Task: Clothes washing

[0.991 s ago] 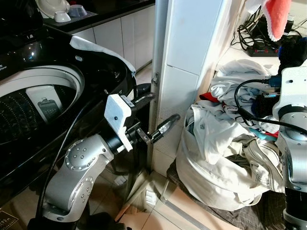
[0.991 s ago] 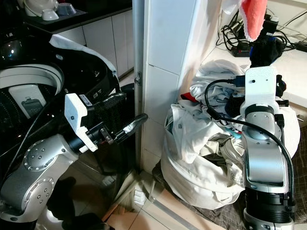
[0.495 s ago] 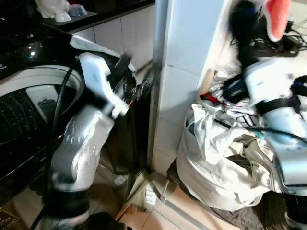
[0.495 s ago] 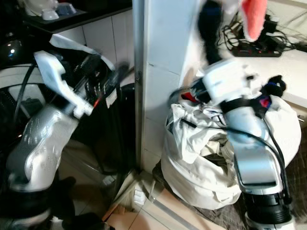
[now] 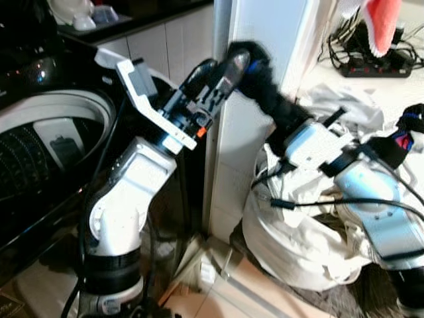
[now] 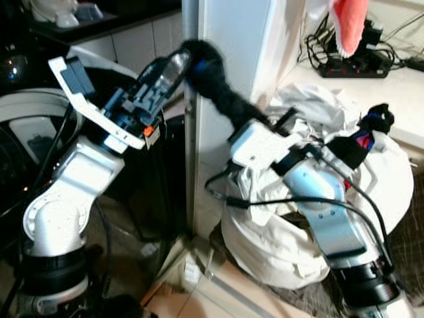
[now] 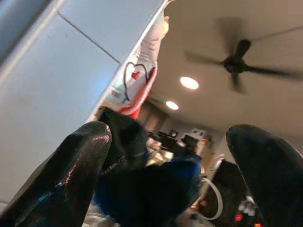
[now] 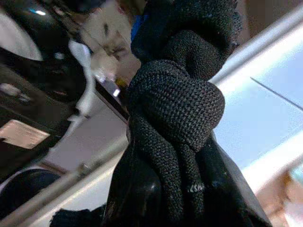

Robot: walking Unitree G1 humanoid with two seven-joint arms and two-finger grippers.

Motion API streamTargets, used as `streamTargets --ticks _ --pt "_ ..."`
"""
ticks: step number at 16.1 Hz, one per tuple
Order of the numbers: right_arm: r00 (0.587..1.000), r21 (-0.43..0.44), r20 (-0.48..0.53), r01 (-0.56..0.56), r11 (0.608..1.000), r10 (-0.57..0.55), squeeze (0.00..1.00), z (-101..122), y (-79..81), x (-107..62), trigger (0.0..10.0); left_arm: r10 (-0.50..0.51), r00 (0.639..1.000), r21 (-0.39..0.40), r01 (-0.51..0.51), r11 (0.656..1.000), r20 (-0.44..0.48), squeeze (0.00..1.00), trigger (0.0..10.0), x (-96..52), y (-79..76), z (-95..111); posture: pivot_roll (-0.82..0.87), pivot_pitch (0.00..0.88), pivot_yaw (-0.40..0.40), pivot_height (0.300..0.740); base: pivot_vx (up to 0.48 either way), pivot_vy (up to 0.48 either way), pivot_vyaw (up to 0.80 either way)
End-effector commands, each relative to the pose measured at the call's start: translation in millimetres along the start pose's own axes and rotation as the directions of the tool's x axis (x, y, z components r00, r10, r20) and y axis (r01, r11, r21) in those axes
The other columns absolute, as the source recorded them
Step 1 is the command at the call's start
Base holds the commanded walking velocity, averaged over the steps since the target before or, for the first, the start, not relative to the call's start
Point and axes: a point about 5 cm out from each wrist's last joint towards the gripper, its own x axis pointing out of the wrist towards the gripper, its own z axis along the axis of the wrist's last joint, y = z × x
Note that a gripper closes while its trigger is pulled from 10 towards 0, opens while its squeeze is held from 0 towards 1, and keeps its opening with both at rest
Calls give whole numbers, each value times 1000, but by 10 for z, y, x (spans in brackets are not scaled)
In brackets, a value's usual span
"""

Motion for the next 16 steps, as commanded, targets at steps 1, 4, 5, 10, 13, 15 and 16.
streamTargets --ticks 1,4,5,10,13,15,16 --pt "999 -26 31 -23 999 24 0 34 0 45 0 -23 1000 -24 23 999 -13 1000 10000 18 -61 -15 3 0 -20 740 0 0 0" --pt "997 -41 59 -53 998 55 0 54 43 95 0 3 998 3 -3 1000 -69 1000 10000 10 -54 -71 7 0 -19 740 0 0 0" --pt "991 -62 46 -123 990 126 0 21 124 137 0 0 996 6 1 1000 -85 1000 10000 24 -70 -77 7 0 -19 740 0 0 0" --pt "989 -70 83 -117 991 123 0 53 145 226 0 29 992 74 -20 997 -125 0 10000 -10 -27 -104 13 0 -19 740 0 0 0" --pt "994 -64 71 -84 994 88 0 30 109 237 0 65 991 112 -52 992 -119 0 0 -34 31 -89 12 0 -17 740 0 0 0" --pt "996 -54 69 -53 997 56 0 26 66 243 0 90 989 140 -74 987 -115 0 0 -52 74 -79 9 0 -11 740 0 0 0" --pt "996 -52 69 -49 997 53 0 27 60 245 0 97 989 144 -81 986 -113 0 0 -56 84 -77 9 0 -11 740 0 0 0"
